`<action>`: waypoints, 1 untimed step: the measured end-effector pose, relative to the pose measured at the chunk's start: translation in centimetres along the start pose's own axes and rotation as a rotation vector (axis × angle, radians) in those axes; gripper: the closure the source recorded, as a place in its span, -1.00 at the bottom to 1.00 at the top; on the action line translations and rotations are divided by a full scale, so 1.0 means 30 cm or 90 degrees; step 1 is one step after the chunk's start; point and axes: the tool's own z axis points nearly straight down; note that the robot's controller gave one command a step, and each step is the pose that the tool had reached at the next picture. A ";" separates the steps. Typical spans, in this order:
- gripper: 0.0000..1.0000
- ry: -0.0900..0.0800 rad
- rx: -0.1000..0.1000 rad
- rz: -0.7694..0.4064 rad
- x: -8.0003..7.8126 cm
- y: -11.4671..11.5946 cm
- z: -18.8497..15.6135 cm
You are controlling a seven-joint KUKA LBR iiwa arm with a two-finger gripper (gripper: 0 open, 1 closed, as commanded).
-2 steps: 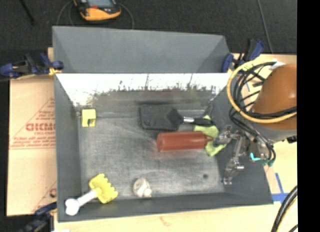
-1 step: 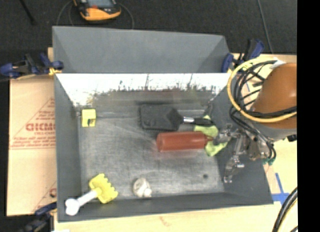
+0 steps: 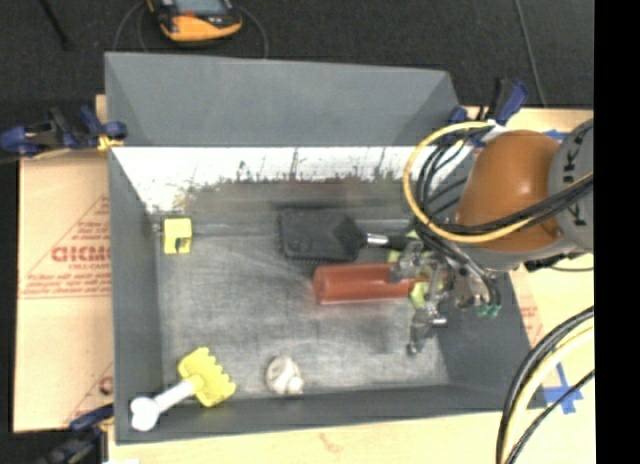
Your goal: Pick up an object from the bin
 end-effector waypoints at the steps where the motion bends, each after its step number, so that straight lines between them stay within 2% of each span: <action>1: -1.00 0.003 0.000 -0.043 -0.078 0.008 0.027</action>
Offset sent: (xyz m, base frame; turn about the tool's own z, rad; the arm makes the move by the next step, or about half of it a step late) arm 0.0851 0.0323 -0.0060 -0.1778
